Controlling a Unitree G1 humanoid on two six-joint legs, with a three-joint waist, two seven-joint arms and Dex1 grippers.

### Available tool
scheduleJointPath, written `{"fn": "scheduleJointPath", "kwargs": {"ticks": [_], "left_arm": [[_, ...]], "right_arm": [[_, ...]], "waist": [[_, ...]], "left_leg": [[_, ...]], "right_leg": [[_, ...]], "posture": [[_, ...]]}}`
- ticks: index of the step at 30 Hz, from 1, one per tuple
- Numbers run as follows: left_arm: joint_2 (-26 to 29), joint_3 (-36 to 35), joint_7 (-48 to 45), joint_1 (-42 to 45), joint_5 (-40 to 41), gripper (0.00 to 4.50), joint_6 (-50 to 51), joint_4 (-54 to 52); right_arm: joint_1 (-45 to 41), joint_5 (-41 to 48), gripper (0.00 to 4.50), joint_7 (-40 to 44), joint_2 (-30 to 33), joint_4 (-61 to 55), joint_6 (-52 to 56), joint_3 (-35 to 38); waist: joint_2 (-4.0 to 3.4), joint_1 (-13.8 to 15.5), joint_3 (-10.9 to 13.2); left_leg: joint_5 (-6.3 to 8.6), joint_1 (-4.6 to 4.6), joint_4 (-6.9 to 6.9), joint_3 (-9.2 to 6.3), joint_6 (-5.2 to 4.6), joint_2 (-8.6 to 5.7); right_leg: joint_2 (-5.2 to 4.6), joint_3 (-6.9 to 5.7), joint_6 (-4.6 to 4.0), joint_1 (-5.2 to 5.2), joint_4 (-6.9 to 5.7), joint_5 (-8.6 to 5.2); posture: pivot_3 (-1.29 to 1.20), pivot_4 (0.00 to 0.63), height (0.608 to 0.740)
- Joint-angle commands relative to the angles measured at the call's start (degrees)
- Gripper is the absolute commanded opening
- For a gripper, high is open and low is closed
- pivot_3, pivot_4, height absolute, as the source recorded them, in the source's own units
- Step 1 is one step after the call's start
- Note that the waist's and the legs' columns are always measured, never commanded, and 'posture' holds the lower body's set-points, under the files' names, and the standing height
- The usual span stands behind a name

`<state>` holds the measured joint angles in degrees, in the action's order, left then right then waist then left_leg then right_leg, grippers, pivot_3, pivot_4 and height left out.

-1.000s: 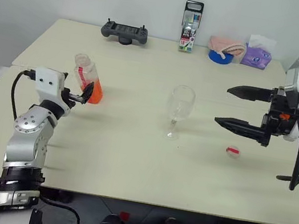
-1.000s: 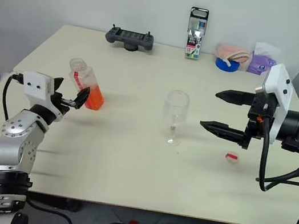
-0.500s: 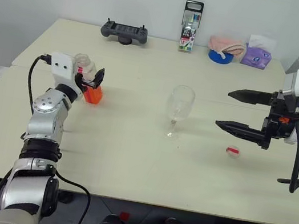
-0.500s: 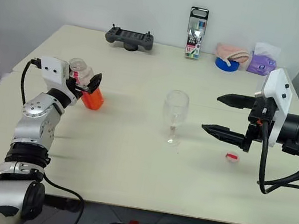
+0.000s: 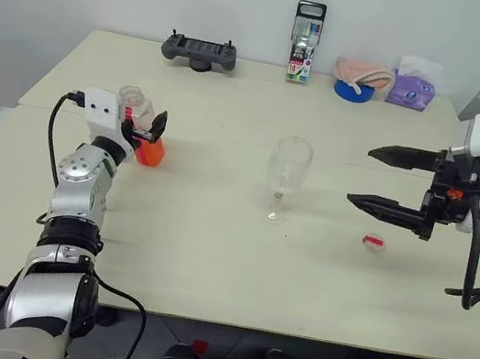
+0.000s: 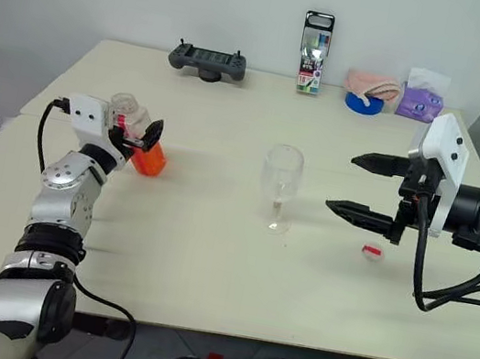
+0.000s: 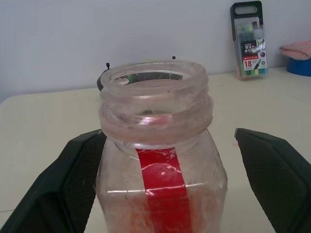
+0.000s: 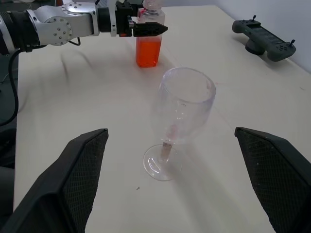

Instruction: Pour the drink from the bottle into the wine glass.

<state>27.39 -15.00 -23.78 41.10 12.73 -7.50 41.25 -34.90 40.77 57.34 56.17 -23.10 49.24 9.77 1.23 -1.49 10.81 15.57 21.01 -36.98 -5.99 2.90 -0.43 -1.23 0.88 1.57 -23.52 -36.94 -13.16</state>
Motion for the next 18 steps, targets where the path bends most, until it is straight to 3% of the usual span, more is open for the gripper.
{"fn": "scheduleJointPath", "kwargs": {"ticks": [1, 8, 13, 18], "left_arm": [[0.40, -0.77, -0.57, 1.87, 0.44, 4.10, -2.07, 0.16], [0.40, -1.07, -0.83, 3.30, 0.54, 2.10, -3.33, 2.99], [1.12, -0.53, -3.16, 4.97, 0.67, 1.99, -3.56, 3.44], [1.43, 4.78, -12.70, 5.79, 0.10, 1.95, -1.59, -5.93]], "right_arm": [[-1.31, 0.66, 4.50, -0.51, 0.88, -1.73, -0.12, 0.37], [-1.00, 0.39, 4.50, -0.89, 0.83, -1.88, -0.19, 0.06], [0.27, 0.22, 4.50, -3.27, 0.27, -2.91, 0.51, 0.66], [4.42, 3.23, 4.50, -14.42, -5.33, -6.74, 5.44, 4.74]], "waist": [[0.00, 0.00, 0.00], [0.00, 0.00, 0.00], [0.00, 0.00, 0.00], [0.06, 0.01, 0.03]], "left_leg": [[0.00, 0.00, 0.00, 0.00, 0.00, 0.00], [0.00, 0.00, -0.02, -0.01, 0.00, -0.01], [0.00, 0.00, -0.01, -0.02, 0.00, 0.00], [0.00, 0.06, -0.02, -0.04, 0.01, 0.00]], "right_leg": [[0.00, 0.00, 0.00, 0.00, 0.00, 0.00], [0.00, 0.00, 0.00, 0.00, -0.01, 0.00], [0.00, -0.01, 0.00, 0.00, -0.03, 0.00], [0.00, -0.03, -0.01, -0.01, -0.02, 0.01]], "posture": [[0.00, 0.150, 0.740], [0.00, 0.150, 0.740], [0.00, 0.150, 0.740], [0.00, 0.150, 0.740]]}}
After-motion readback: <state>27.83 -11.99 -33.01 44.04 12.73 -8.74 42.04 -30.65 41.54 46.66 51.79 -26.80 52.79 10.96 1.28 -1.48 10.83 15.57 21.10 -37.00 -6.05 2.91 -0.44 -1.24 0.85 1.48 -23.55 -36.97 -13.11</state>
